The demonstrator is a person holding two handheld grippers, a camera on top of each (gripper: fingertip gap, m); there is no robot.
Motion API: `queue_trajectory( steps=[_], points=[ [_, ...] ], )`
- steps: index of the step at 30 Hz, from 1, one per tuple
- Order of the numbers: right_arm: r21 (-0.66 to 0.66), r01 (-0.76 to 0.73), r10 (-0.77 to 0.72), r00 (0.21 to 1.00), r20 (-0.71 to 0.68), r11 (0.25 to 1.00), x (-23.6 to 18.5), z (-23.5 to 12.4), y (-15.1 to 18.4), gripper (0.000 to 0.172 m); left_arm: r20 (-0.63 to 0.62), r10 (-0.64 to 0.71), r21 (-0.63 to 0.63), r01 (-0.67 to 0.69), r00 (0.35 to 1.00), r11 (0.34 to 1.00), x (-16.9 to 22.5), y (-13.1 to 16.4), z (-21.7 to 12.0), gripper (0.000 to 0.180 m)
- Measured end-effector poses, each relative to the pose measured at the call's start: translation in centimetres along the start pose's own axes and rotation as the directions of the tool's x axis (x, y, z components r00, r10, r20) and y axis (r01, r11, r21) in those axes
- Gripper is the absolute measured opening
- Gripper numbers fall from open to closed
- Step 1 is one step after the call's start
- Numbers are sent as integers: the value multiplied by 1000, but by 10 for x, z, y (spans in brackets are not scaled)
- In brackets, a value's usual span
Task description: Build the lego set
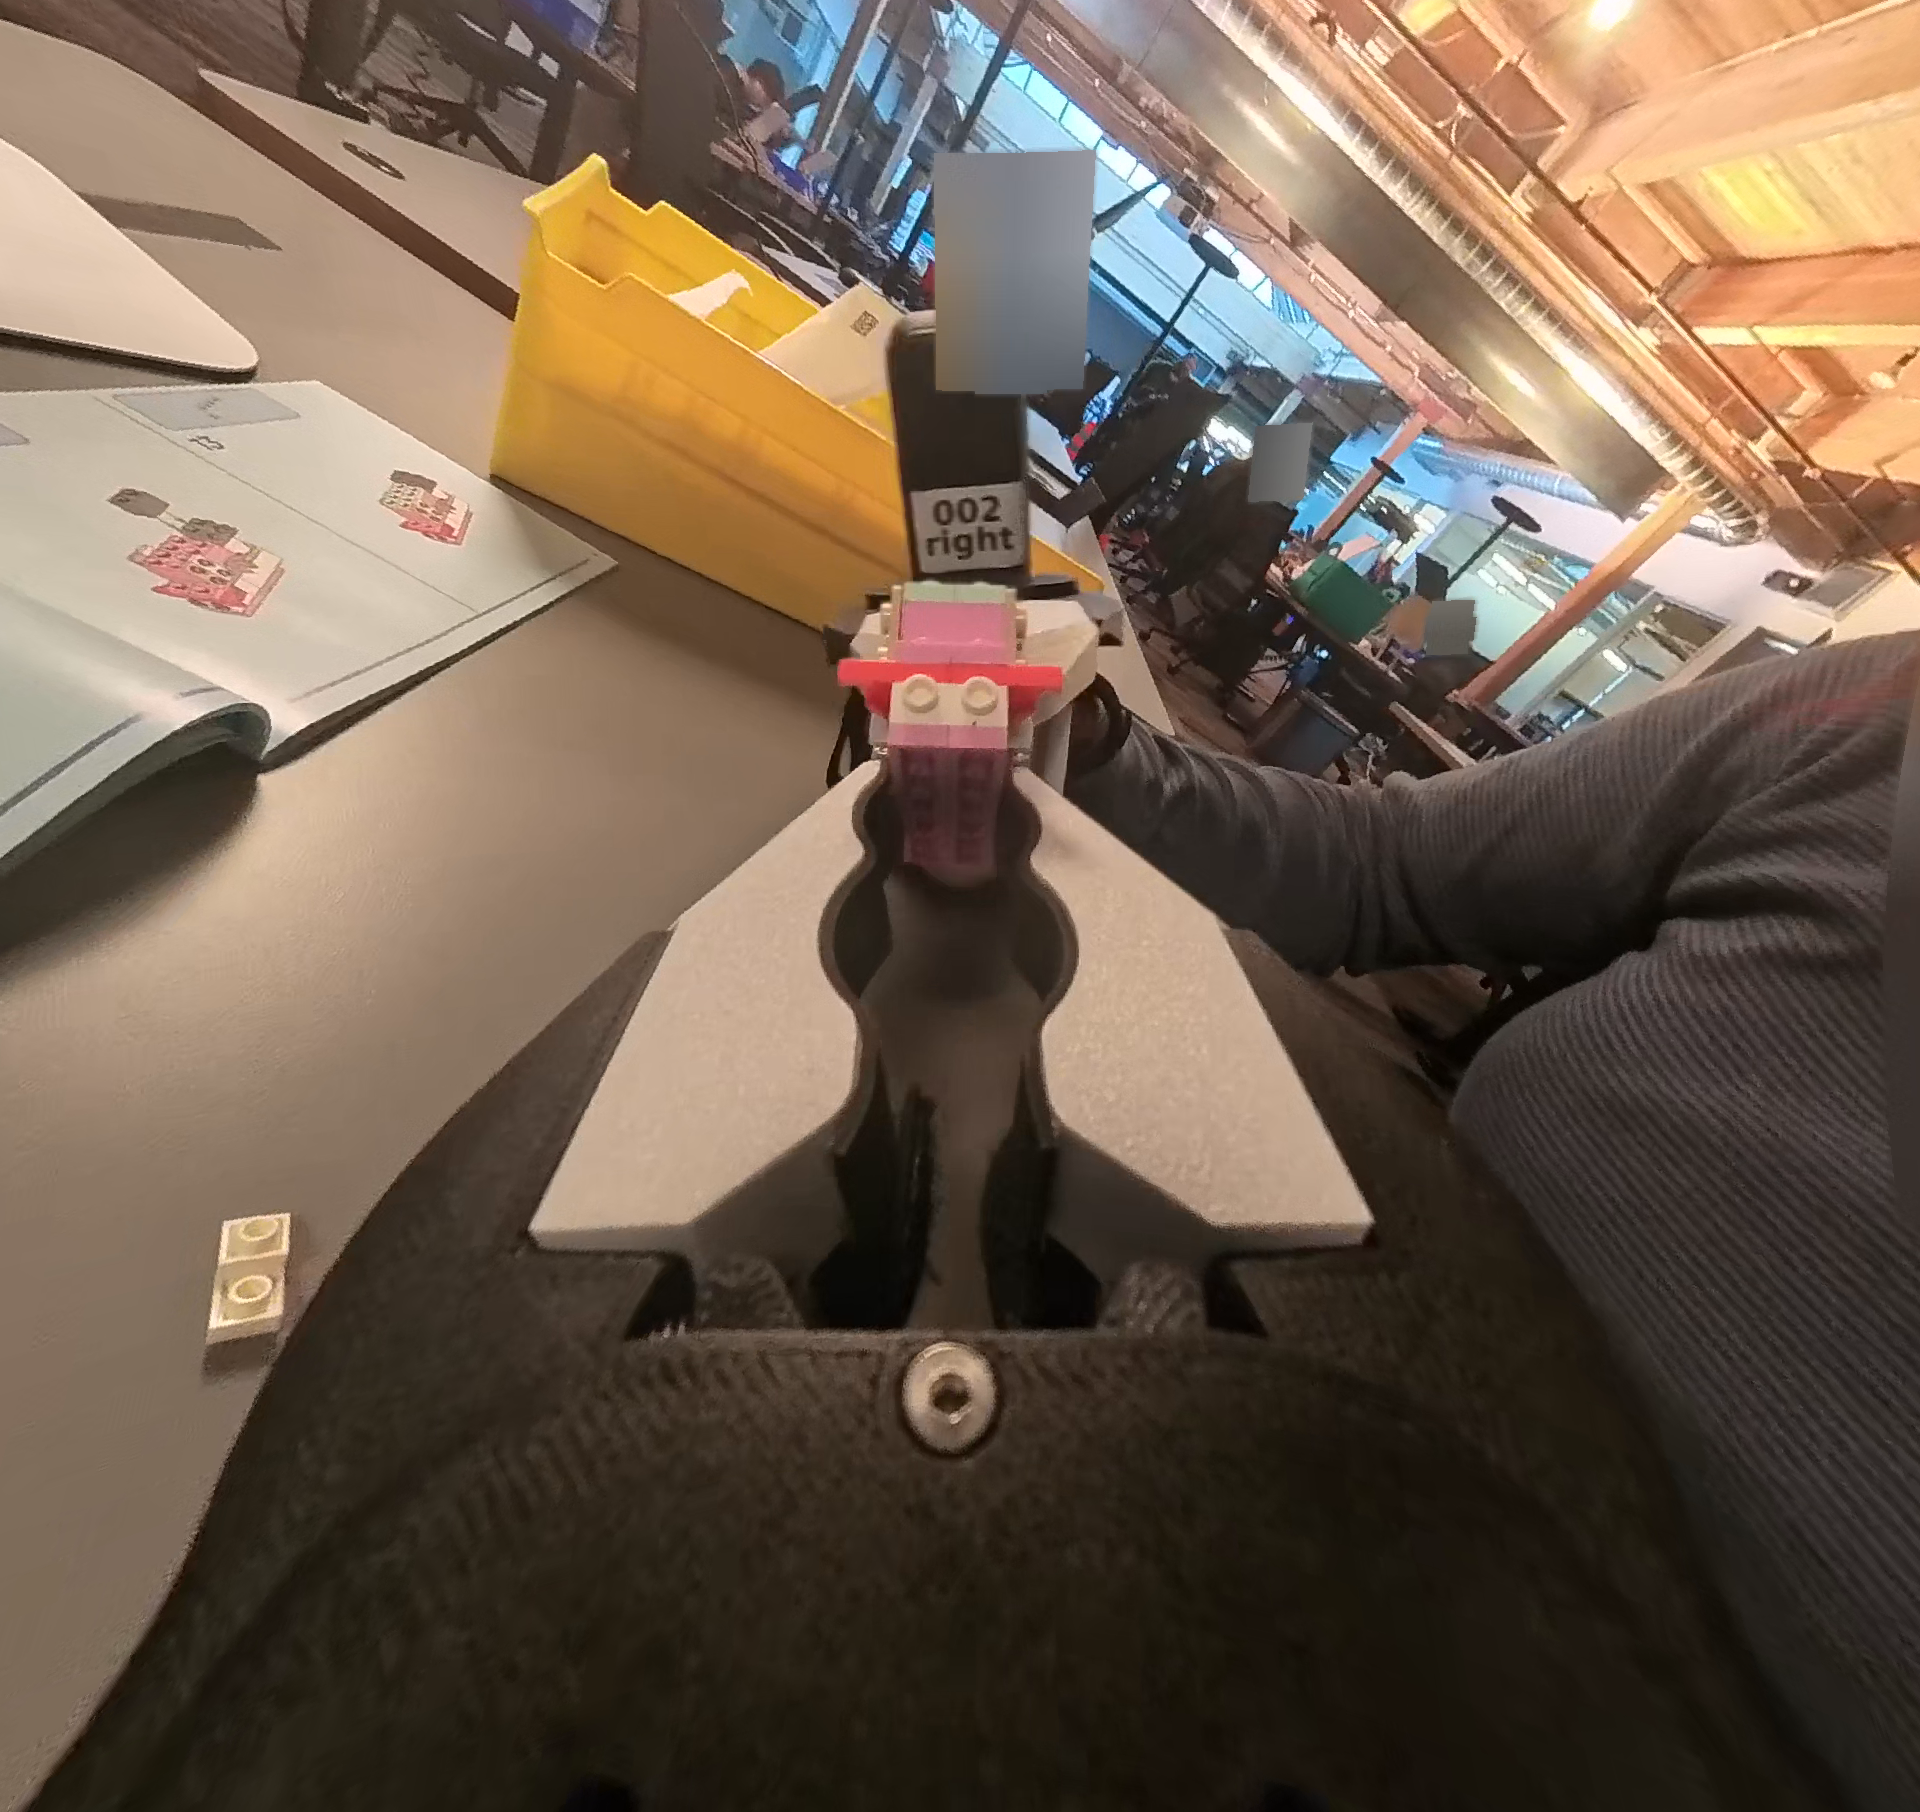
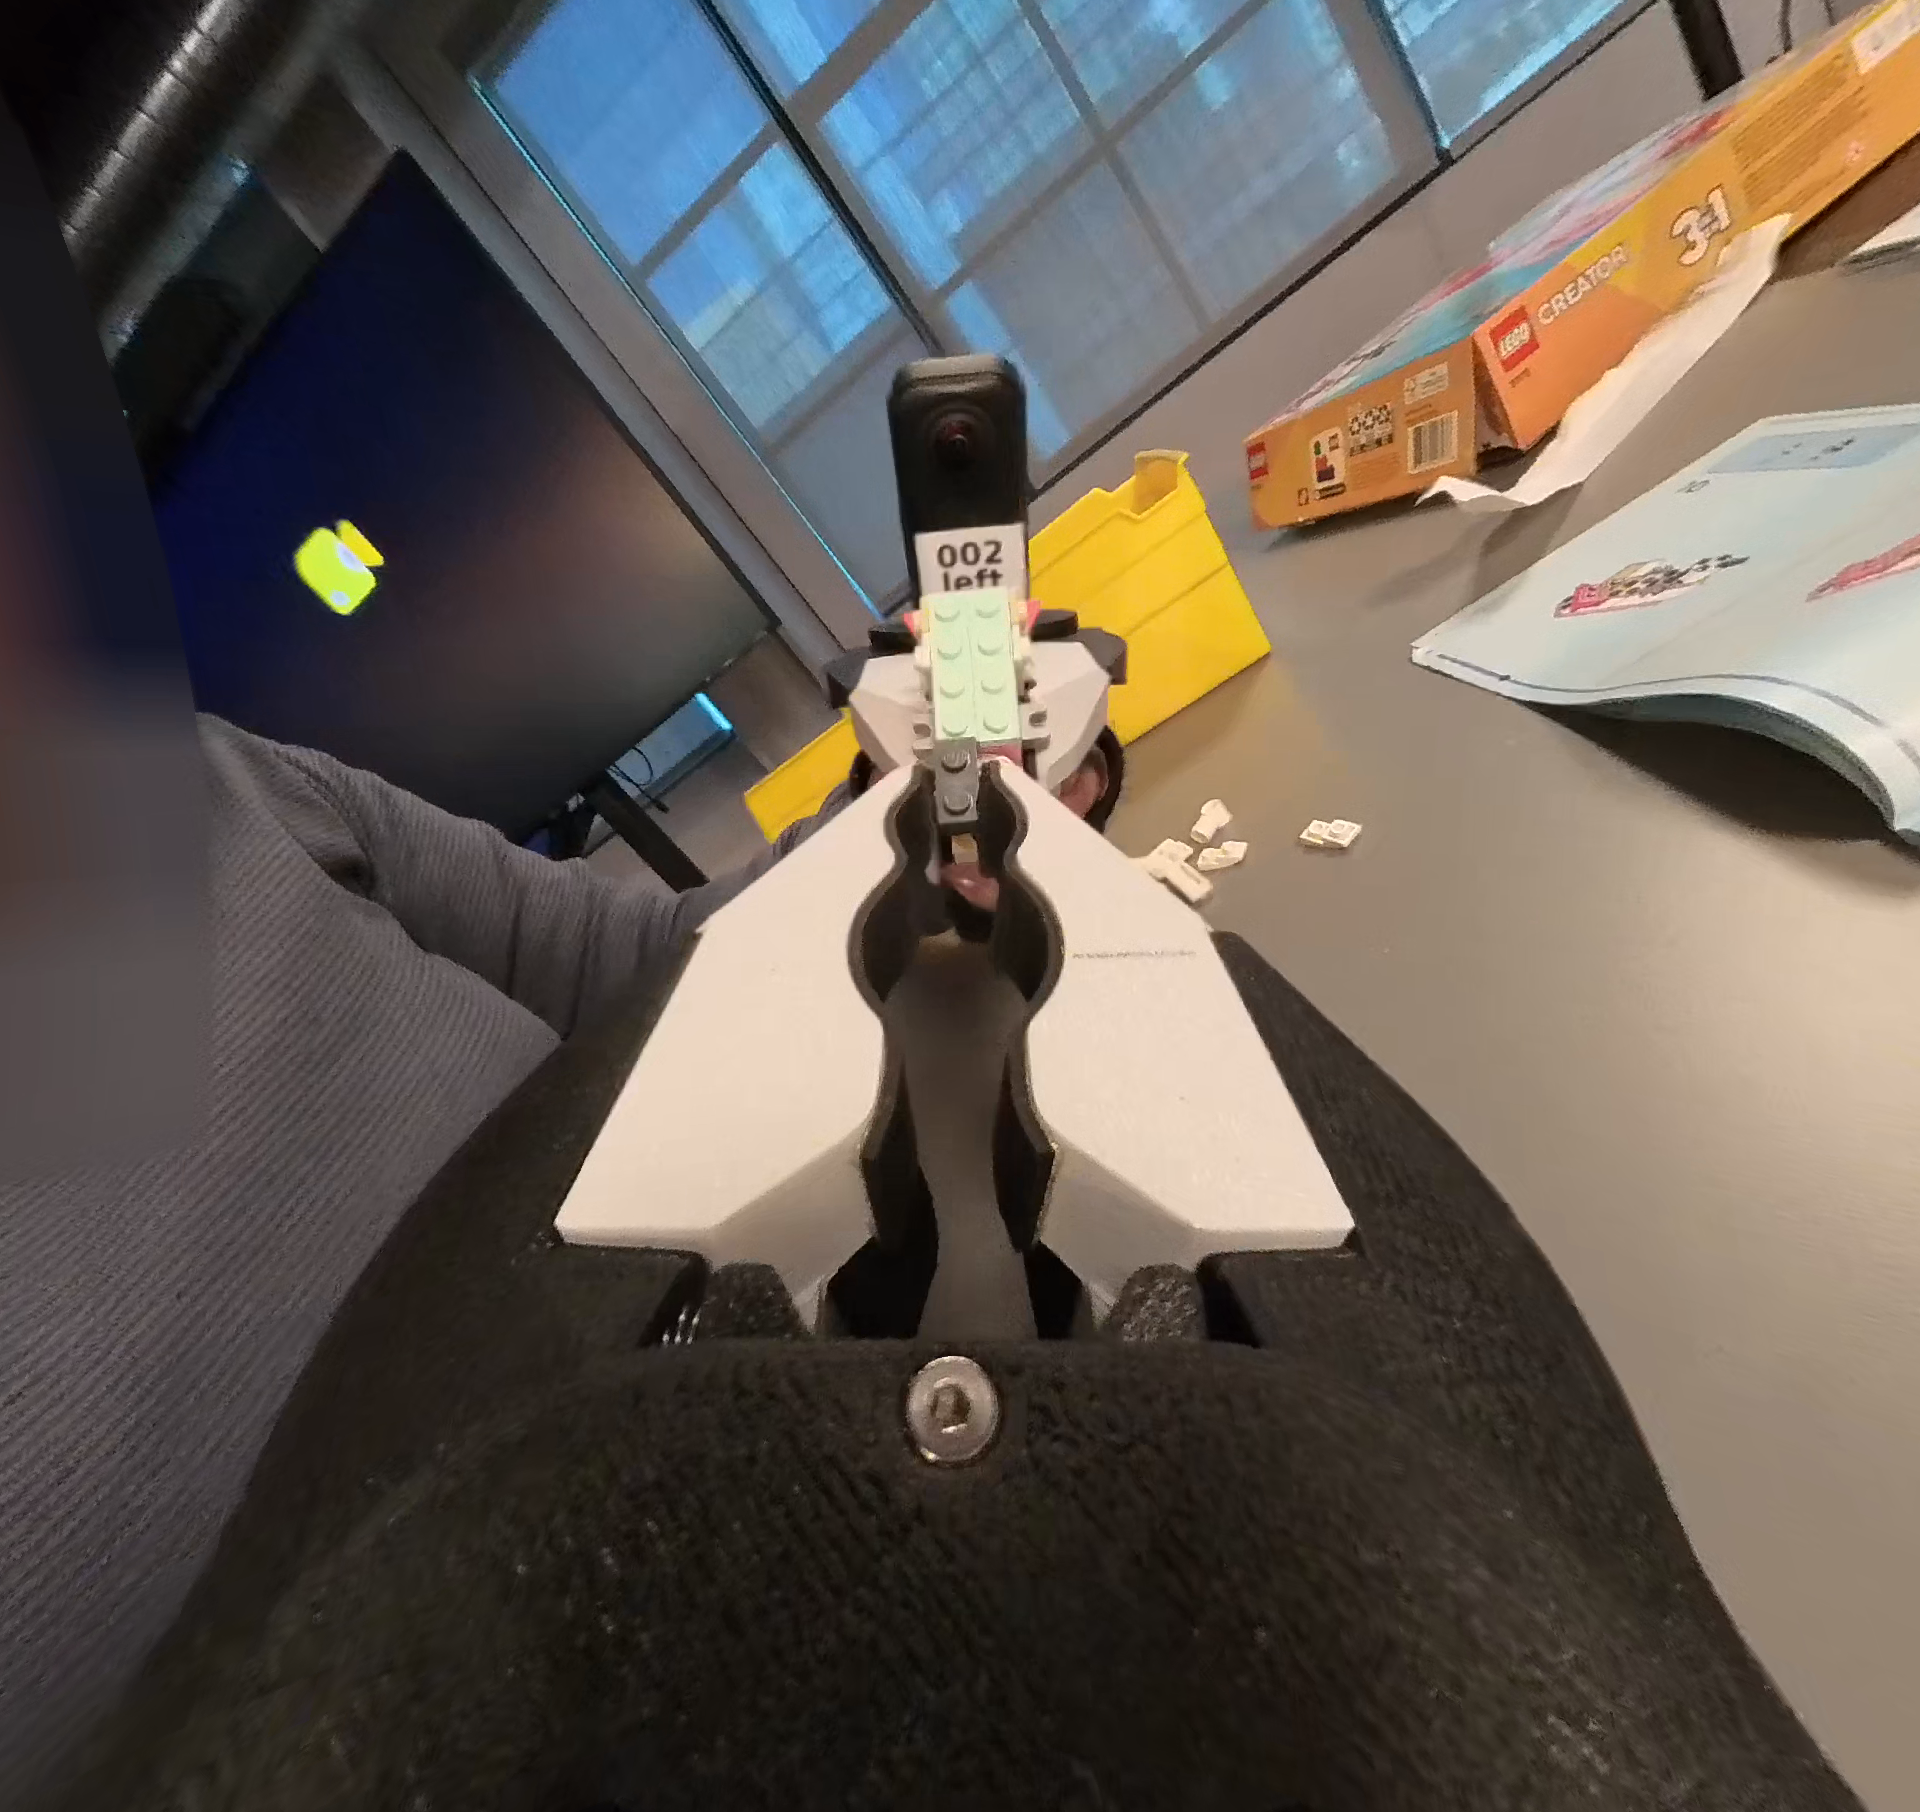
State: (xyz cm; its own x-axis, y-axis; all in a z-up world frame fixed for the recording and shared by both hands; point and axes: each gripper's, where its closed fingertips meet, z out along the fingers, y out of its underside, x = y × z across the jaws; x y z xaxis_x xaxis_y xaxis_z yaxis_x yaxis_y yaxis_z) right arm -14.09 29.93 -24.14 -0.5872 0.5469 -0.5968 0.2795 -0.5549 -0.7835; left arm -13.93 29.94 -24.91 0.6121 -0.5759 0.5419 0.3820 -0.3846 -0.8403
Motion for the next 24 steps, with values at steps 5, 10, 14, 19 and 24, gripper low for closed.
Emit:
queue_trajectory(
  steps=[5,10,14,19,24],
  points=[
    [23,73,-72,996,-53,997,3,1,-4,8,-4,-42,41,42,999,998,-2,-3,0,16],
    [121,99,-97,995,-21,988,-6,0,-20,14,-16,-23,79,24,1000,997,0,-10,0,16],
    [146,177,-163,981,-102,973,-1,-19,-38,51,20,-10,106,8,1000,994,-6,-18,-12,16],
    [-436,432,-549,815,-186,789,24,-9,29,30,178,96,100,-115,979,988,-22,-33,-41,16],
    [-693,364,-551,832,-58,622,22,18,92,24,224,108,103,-133,969,986,-30,-37,-54,16]
  ],
)
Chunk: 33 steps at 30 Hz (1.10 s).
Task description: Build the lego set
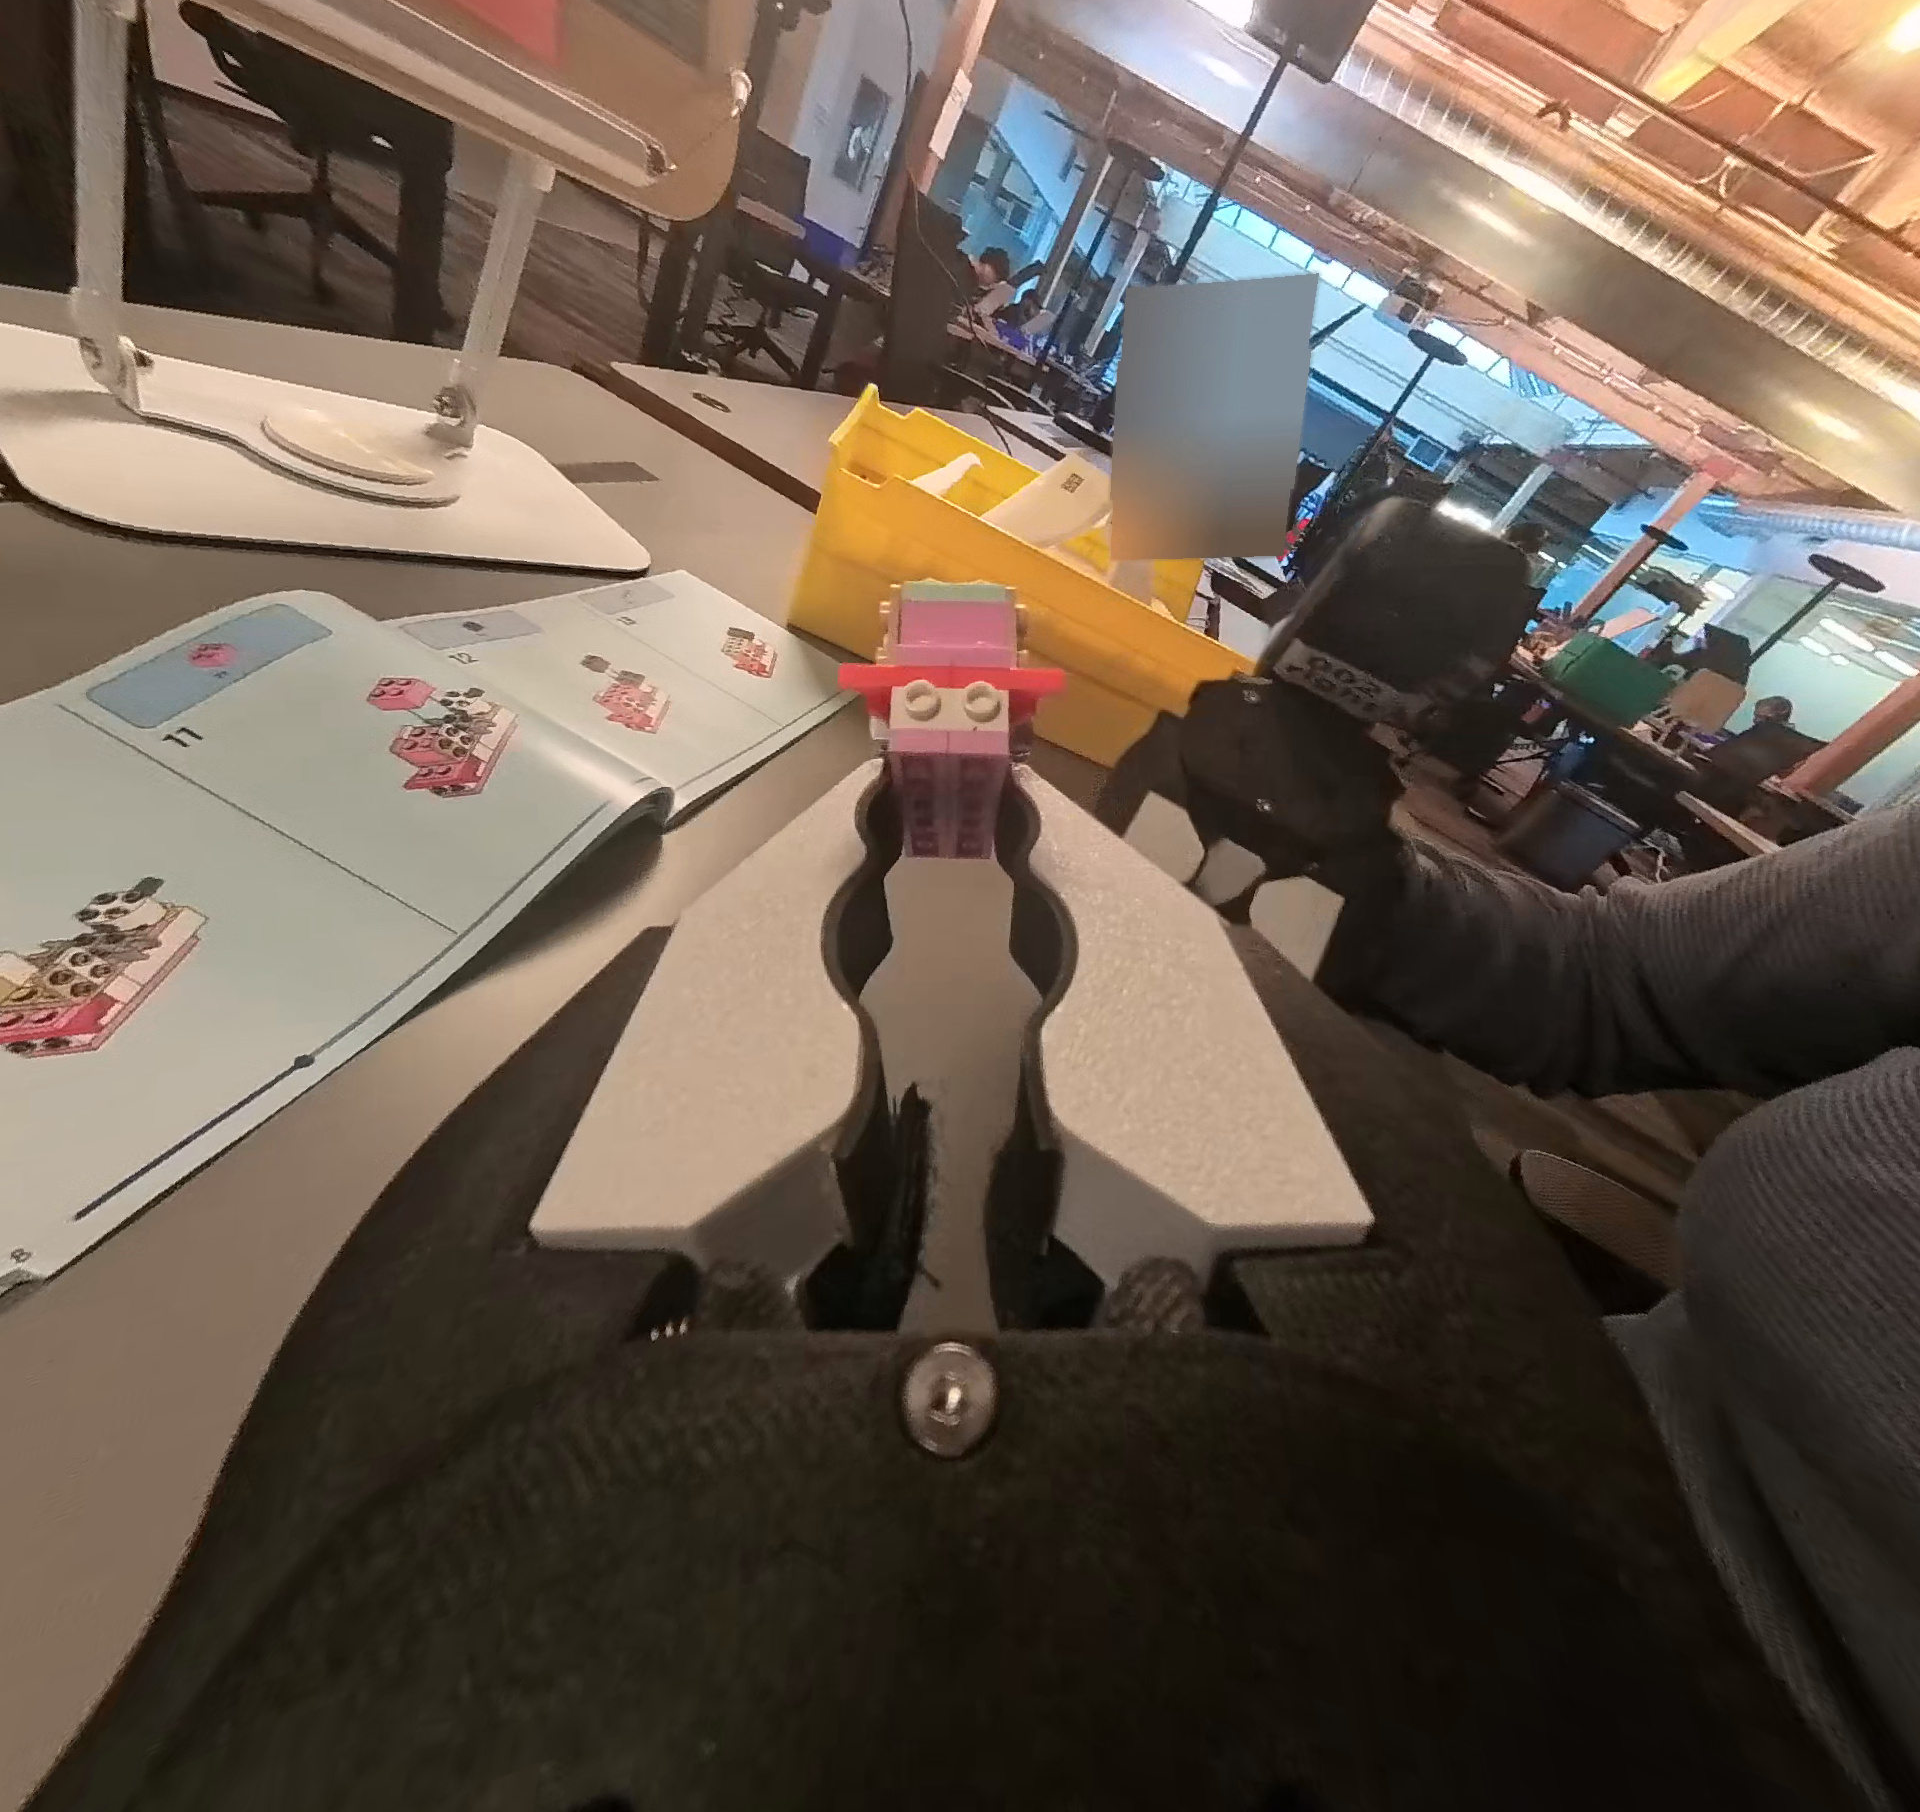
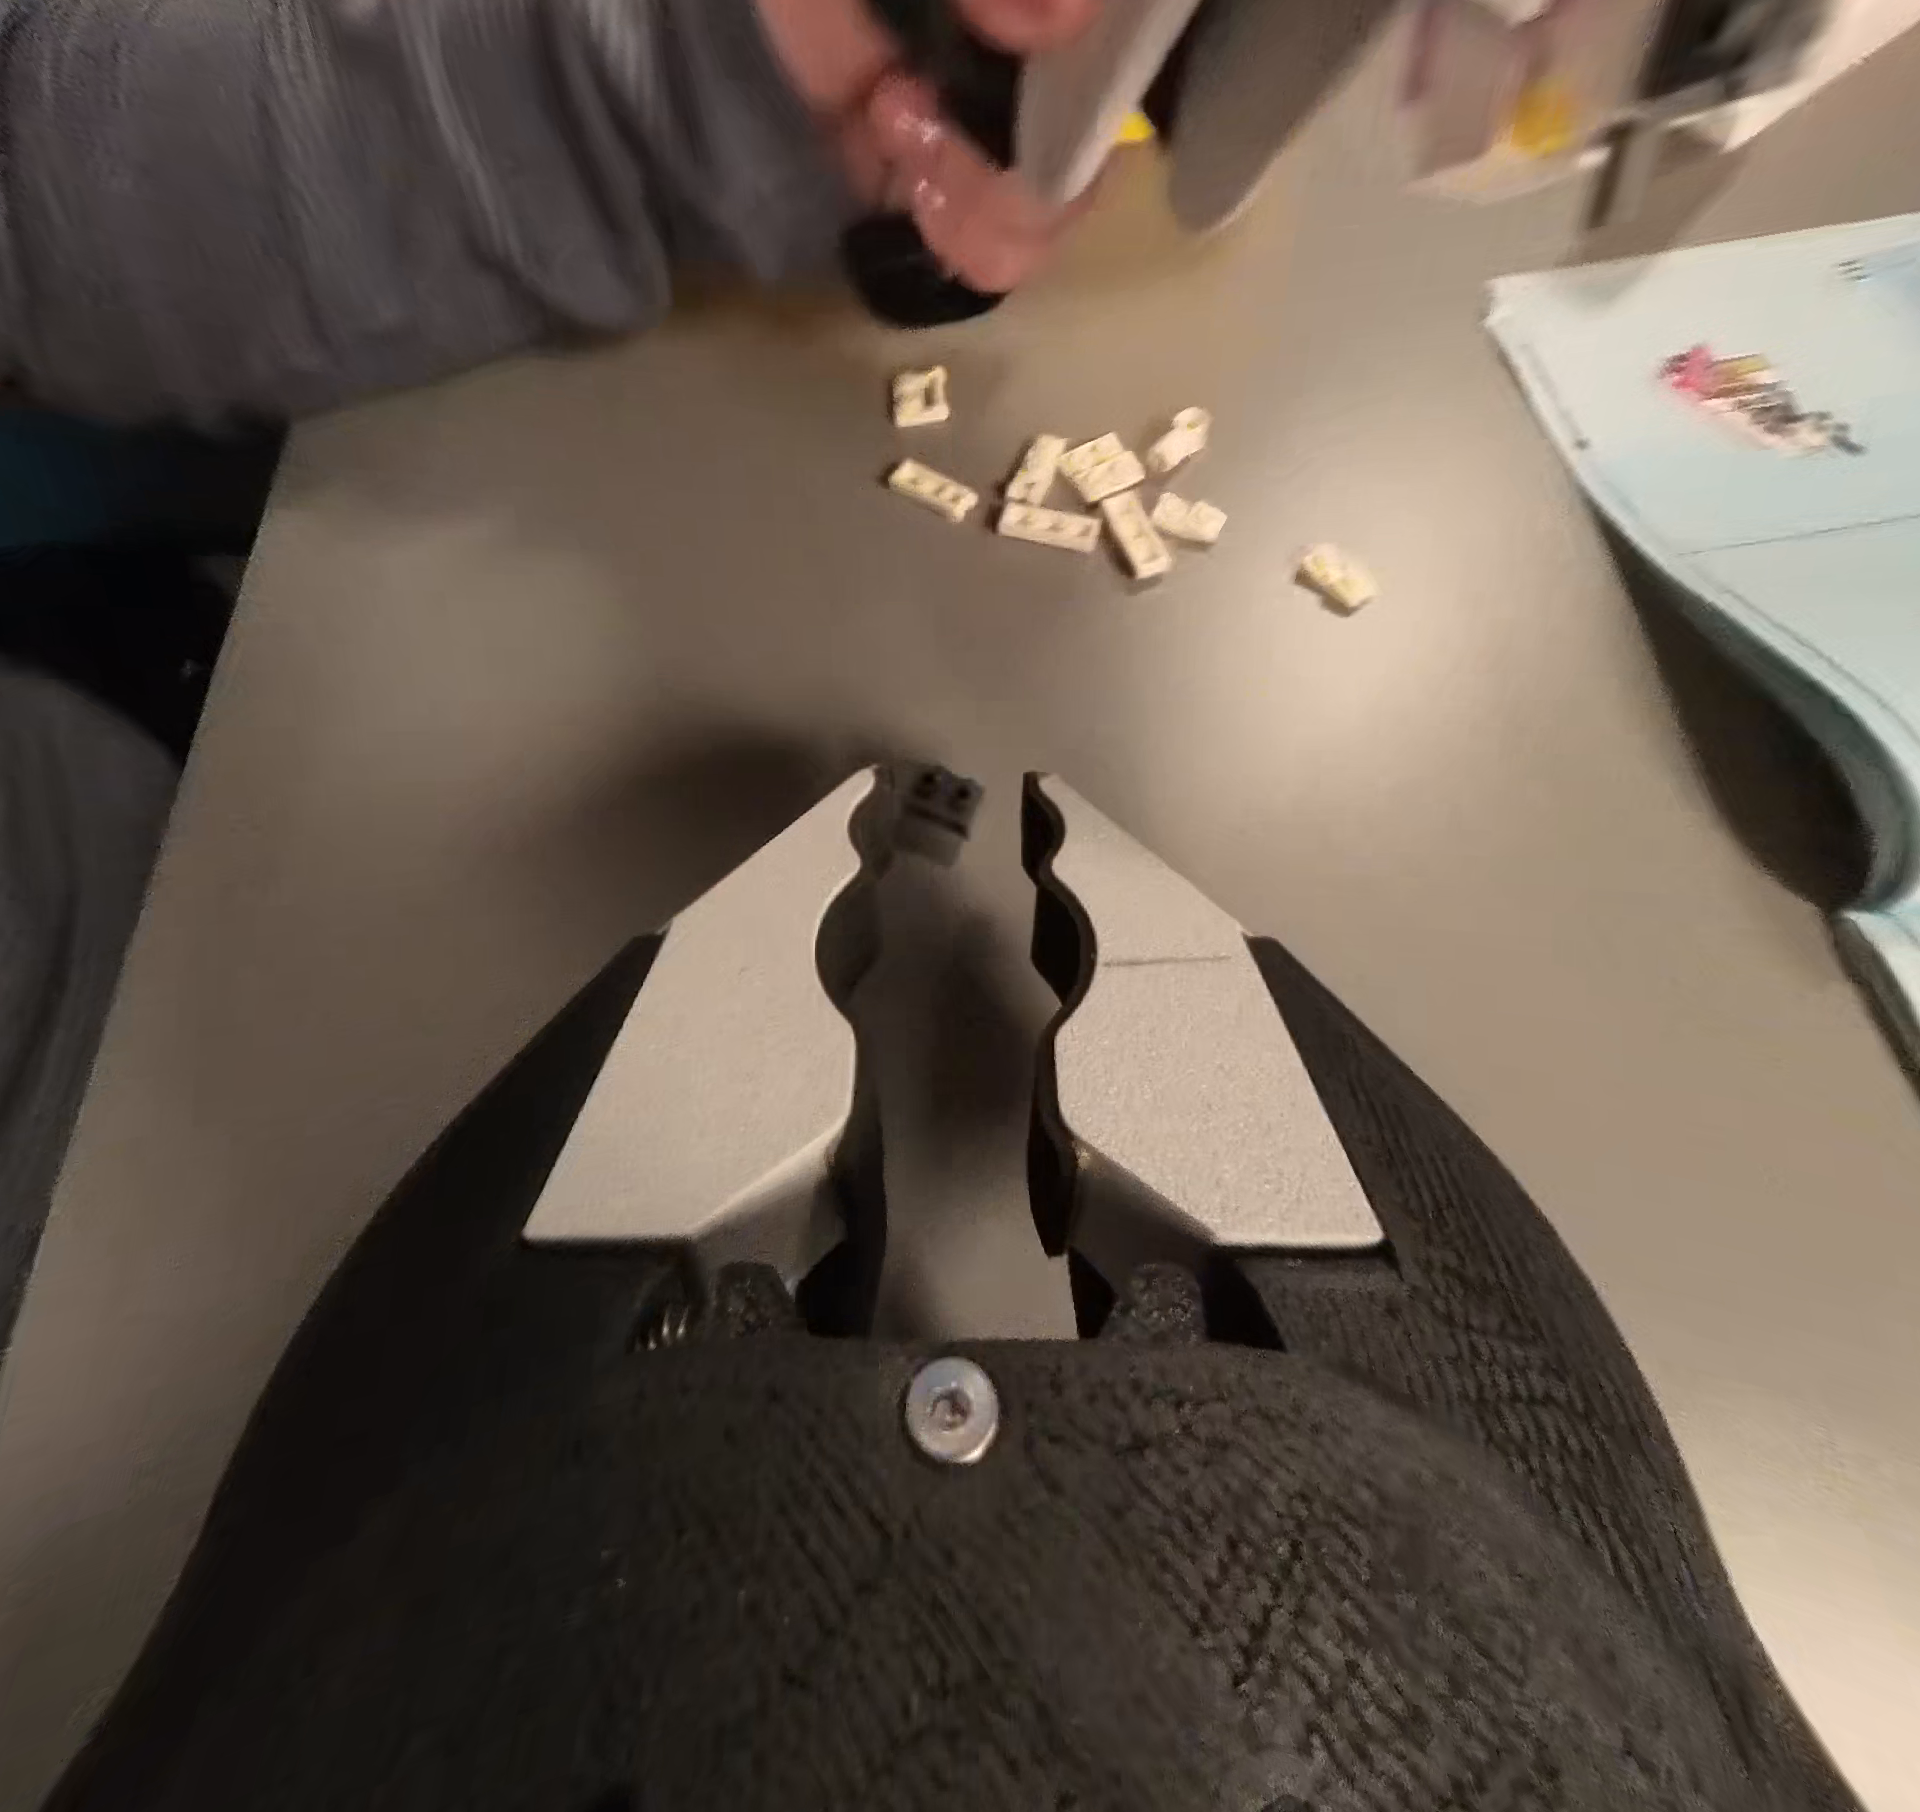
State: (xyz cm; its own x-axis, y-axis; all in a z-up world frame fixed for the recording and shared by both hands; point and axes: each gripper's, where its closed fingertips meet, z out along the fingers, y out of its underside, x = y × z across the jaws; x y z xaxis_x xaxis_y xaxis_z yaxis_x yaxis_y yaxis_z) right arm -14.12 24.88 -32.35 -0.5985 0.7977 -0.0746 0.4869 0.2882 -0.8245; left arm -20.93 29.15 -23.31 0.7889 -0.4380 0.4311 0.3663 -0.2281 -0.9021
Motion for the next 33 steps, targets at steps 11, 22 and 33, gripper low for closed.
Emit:
queue_trajectory(
  steps=[11,22,33],
  points=[
    [-115,43,-43,999,2,992,-5,18,12,17,-42,16,-77,-19,999,997,8,13,7,16],
    [359,119,-83,990,-114,926,18,-68,-48,17,-510,-164,0,190,844,982,71,-11,-7,16],
    [89,227,-213,967,-143,970,22,-56,4,16,-116,-53,-338,10,992,941,26,56,20,16]
  ],
)
